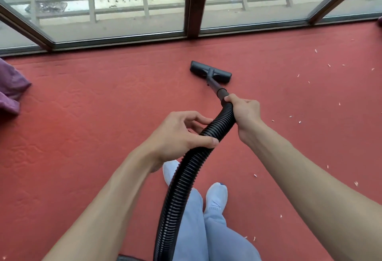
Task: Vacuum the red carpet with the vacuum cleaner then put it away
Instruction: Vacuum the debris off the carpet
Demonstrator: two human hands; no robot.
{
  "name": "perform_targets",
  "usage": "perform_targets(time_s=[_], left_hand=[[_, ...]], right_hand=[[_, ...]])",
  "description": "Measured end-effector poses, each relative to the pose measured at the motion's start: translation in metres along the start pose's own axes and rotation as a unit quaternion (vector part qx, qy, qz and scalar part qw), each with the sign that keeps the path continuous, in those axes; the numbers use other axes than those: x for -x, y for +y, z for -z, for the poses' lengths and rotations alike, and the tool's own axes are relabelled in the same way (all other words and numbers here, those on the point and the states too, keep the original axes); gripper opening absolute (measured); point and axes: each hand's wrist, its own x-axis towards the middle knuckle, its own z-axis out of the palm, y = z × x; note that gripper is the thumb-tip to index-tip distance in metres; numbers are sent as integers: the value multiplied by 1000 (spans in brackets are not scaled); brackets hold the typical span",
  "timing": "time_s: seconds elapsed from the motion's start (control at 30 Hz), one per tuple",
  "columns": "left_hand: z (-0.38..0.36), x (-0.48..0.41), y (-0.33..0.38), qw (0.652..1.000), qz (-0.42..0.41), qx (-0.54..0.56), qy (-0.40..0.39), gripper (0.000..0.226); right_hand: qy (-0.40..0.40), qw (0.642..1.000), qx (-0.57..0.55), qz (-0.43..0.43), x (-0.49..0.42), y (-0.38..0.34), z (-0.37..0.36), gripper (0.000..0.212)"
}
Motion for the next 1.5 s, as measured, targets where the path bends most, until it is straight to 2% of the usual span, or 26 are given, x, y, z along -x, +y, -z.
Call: perform_targets(time_s=[0.1,0.23,0.37,0.57,0.67,0.8,1.0,1.17,1.3,1.5], left_hand=[[-4,12,13,995,-3,-53,-81,34],[-22,25,26,980,5,-105,-171,36],[-49,28,25,967,20,-136,-216,36],[-108,3,15,965,51,-163,-199,35],[-136,-17,6,970,49,-162,-177,33],[-175,-44,-5,977,34,-166,-131,38],[-219,-95,-5,980,-3,-180,-81,45],[-239,-113,-14,979,-9,-190,-73,47],[-231,-101,-19,980,4,-184,-79,46],[-196,-75,-16,970,25,-218,-110,39]], right_hand=[[21,998,-49,-28,35,9,33,25],[41,994,-87,-53,69,31,75,16],[77,988,-113,-75,81,56,109,13],[168,972,-115,-115,55,91,144,29],[194,968,-103,-124,29,104,159,26],[230,962,-85,-120,-10,111,177,9],[279,954,-36,-99,-72,103,209,14],[267,957,-11,-114,-97,107,223,26],[215,969,29,-121,-88,119,219,18],[140,981,62,-117,-57,133,193,19]])
